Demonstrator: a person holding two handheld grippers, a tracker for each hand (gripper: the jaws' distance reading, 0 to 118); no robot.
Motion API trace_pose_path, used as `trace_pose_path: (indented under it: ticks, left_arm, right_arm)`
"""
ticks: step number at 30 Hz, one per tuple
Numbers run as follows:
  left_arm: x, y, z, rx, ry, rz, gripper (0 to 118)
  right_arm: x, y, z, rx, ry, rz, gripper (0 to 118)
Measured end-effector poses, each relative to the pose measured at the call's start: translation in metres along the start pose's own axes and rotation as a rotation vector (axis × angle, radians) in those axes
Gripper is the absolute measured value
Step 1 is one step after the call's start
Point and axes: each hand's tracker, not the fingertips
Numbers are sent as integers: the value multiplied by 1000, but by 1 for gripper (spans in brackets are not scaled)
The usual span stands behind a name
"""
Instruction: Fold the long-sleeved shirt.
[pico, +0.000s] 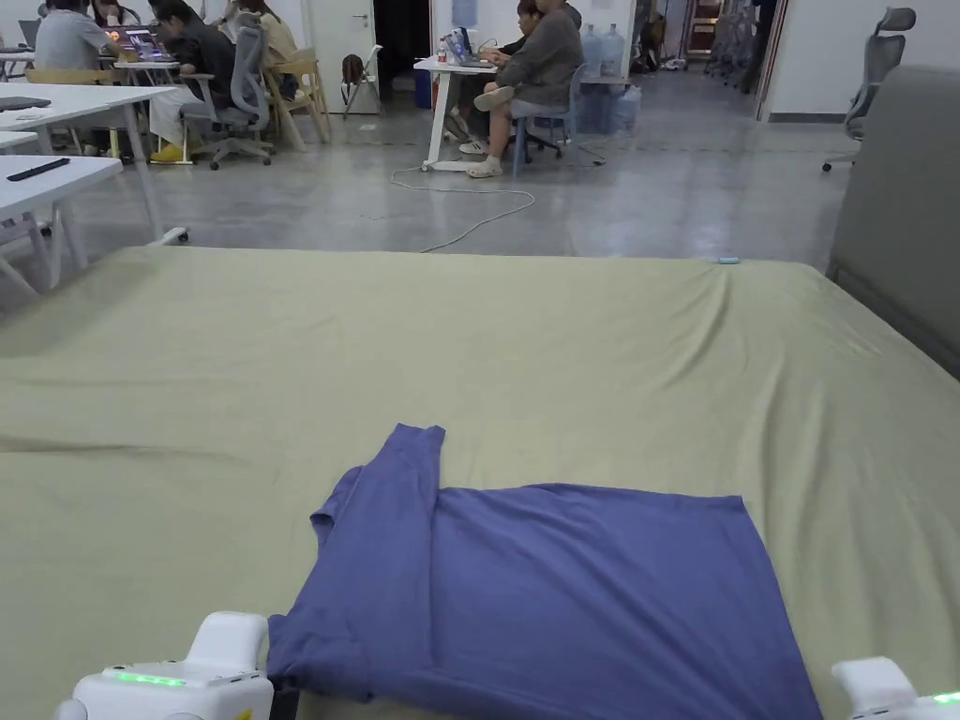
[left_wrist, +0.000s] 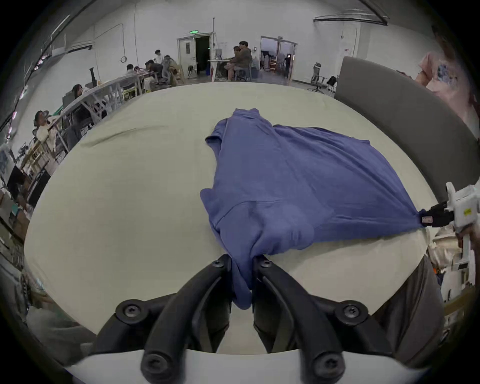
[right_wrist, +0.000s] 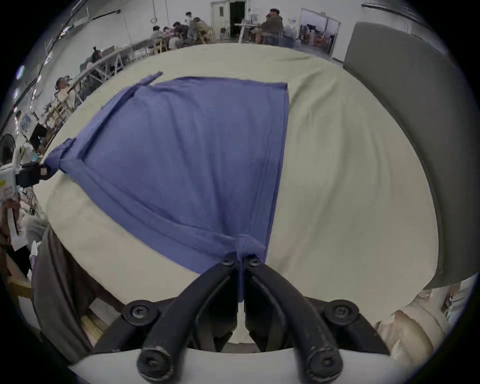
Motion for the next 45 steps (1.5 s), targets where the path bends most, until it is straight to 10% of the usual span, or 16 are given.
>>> trace_pose_path:
  ticks: [2,5,9,13,14,15,16,26,31,42,45]
  left_arm:
    - [-4,1,1,4,-21,20,17]
    - [-4,3,10,-3,-4,31,111]
    - [-10,11,28,20,-42,54,118]
    - [-9,28,37,63,-26,59,104]
    - [-7,33,37,72,-21,38,65]
    - [-5,36,33,66,-6,19,0]
    - [-3,38,30,69,1,24,0]
    - [22,170,-15,121,-71,-3,0]
    - [27,270,-107,86,-75,100,113]
    - [34,338,-306,-137,67,91,112]
    - [36,336,-322,-157,93,71,79]
  right_arm:
    - [2,1,0,-4,8,-11,5]
    - [5,5,11,6,10,-16,97]
    - [8,10,44,102,9,-38,112]
    - [5,21,62,146,5,-84,105]
    - [3,23,64,159,10,-89,86]
    - [-1,25,64,161,13,-83,26]
    - [-5,28,60,156,14,-78,0]
    - [-18,55,27,131,59,-48,0]
    - [-18,98,12,140,47,0,0]
    - [-36,129,-26,129,90,42,0]
    - [-36,121,-31,106,79,60,0]
